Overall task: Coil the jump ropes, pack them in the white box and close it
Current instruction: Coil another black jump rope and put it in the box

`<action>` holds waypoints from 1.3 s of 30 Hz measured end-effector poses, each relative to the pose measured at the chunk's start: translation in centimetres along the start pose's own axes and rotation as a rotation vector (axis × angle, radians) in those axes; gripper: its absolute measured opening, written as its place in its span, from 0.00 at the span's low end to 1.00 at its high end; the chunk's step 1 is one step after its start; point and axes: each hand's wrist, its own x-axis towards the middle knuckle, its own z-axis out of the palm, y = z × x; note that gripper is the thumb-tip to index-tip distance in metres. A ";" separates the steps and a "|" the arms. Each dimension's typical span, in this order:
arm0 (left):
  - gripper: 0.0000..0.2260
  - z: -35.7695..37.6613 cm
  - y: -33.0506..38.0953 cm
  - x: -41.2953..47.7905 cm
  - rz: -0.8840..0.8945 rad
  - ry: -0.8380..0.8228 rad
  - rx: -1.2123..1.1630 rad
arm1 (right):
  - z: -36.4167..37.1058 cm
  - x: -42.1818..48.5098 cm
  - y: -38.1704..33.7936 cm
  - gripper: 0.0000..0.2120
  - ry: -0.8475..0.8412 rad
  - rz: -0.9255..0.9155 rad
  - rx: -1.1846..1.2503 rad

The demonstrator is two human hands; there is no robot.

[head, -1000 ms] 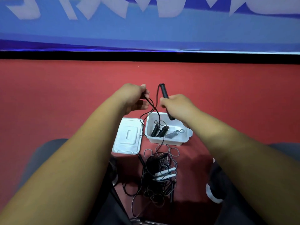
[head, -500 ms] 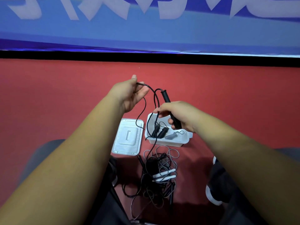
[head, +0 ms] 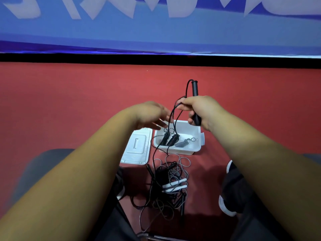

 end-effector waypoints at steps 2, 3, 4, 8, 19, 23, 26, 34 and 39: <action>0.13 1.0 -0.8 0.3 -0.003 -0.108 0.102 | -0.6 0.3 -0.5 0.09 0.027 -0.005 0.041; 0.12 1.5 -1.1 0.4 0.005 -0.129 0.144 | -0.9 0.4 -0.7 0.08 0.034 -0.012 0.072; 0.12 1.9 -1.4 0.7 0.019 -0.135 0.191 | -1.2 0.4 -0.9 0.07 0.036 -0.020 0.102; 0.07 2.5 -2.1 1.1 0.040 -0.142 0.294 | -1.8 0.5 -1.0 0.05 0.061 -0.050 0.144; 0.07 1.5 -0.1 1.4 0.076 0.054 -0.147 | -1.8 0.9 -0.1 0.11 0.068 -0.049 -0.019; 0.06 1.4 0.5 1.4 0.042 0.121 -0.387 | -1.0 0.7 1.0 0.10 -0.031 0.094 -0.268; 0.06 0.9 0.7 1.5 0.037 0.164 -0.534 | -0.3 0.2 1.9 0.13 -0.139 0.159 -0.335; 0.09 -1.1 1.3 1.6 0.129 0.192 -0.991 | 0.7 0.6 3.2 0.09 -0.286 0.079 -0.297; 0.09 -2.3 1.5 1.8 0.231 0.259 -1.095 | 1.1 -0.4 2.6 0.08 -0.232 -0.058 -0.322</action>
